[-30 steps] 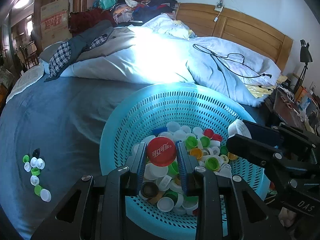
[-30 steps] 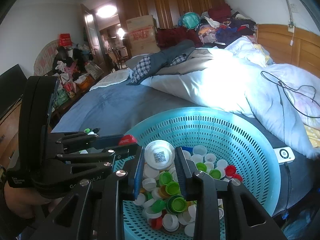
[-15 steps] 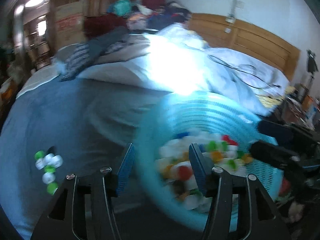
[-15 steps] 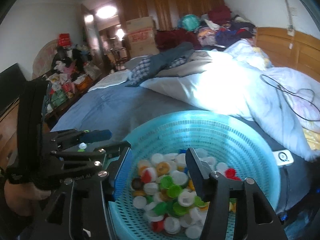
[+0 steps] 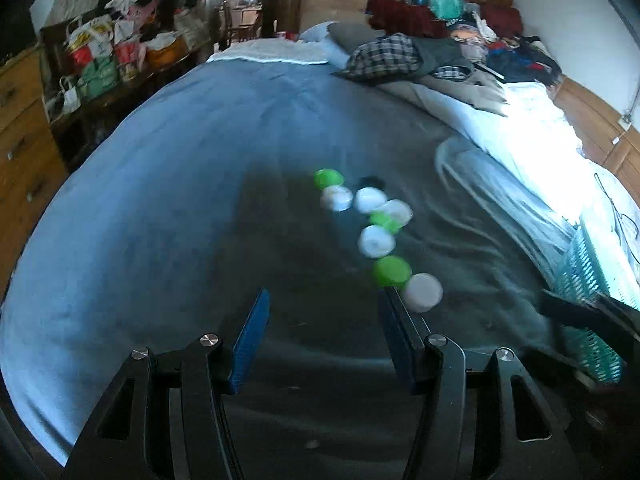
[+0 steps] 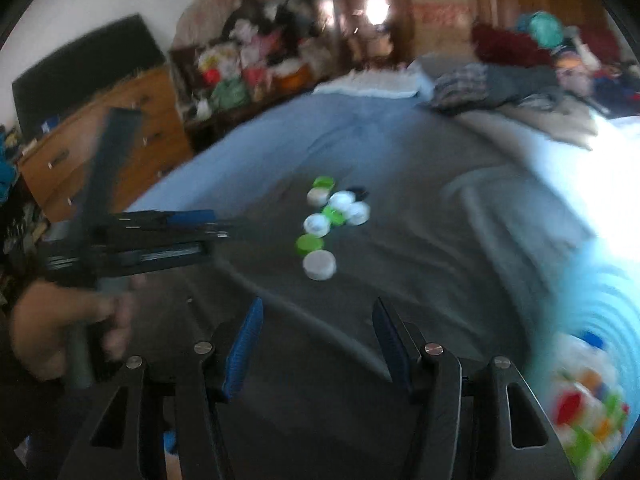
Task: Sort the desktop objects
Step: 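Grasp a green cap with the left tool while the right tool grasps a white cap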
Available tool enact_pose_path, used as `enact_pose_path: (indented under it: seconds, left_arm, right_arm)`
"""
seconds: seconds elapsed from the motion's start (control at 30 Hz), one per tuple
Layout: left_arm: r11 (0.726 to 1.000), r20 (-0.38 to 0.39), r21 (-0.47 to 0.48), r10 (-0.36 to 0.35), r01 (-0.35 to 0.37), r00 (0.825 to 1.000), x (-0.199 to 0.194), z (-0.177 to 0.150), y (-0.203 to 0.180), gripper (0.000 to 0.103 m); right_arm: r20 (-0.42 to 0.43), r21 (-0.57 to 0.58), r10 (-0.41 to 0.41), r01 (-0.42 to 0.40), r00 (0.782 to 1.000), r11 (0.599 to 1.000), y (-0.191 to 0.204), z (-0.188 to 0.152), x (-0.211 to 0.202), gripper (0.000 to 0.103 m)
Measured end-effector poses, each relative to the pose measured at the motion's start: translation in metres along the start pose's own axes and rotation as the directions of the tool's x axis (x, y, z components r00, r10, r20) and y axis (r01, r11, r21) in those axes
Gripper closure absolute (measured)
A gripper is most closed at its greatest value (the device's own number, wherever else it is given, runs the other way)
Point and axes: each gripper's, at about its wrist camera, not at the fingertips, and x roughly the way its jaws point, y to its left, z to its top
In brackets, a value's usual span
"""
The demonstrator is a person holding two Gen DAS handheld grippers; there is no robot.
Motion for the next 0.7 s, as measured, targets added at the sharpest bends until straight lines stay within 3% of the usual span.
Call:
enact_pose_path:
  seconds: [0.13, 0.3, 0.33, 0.4, 0.6, 0.7]
  left_arm:
    - [1.000, -0.017, -0.007, -0.021, 0.021, 1.000, 0.011, -0.005, 0.011, 0.053]
    - [0.998, -0.027, 0.013, -0.064, 0.064, 0.998, 0.022, 0.000, 0.013, 0.053]
    - [0.997, -0.024, 0.026, -0.073, 0.074, 0.997, 0.023, 0.002, 0.011, 0.053]
    - [0.992, -0.027, 0.056, -0.108, 0.109, 0.994, 0.027, 0.007, 0.004, 0.053]
    - [0.964, -0.089, 0.184, -0.178, 0.192, 0.980, 0.061, 0.016, -0.032, 0.052]
    - [0.961, -0.100, 0.209, -0.161, 0.179, 0.982, 0.076, 0.017, -0.045, 0.043]
  right_arm:
    - [-0.061, -0.033, -0.030, 0.028, 0.998, 0.999, -0.003, 0.017, 0.063, 0.041]
    - [-0.125, -0.076, -0.042, 0.032, 0.991, 0.997, -0.007, 0.021, 0.104, 0.042]
    - [-0.134, -0.066, -0.036, 0.027, 0.990, 0.997, -0.010, 0.020, 0.107, 0.049]
    - [-0.121, -0.045, -0.039, 0.034, 0.992, 0.998, -0.017, 0.018, 0.101, 0.069]
    - [-0.080, 0.046, -0.017, 0.021, 0.997, 0.999, -0.037, -0.002, 0.055, 0.070]
    - [-0.083, 0.070, -0.013, 0.019, 0.996, 0.997, -0.039, -0.017, 0.042, 0.069]
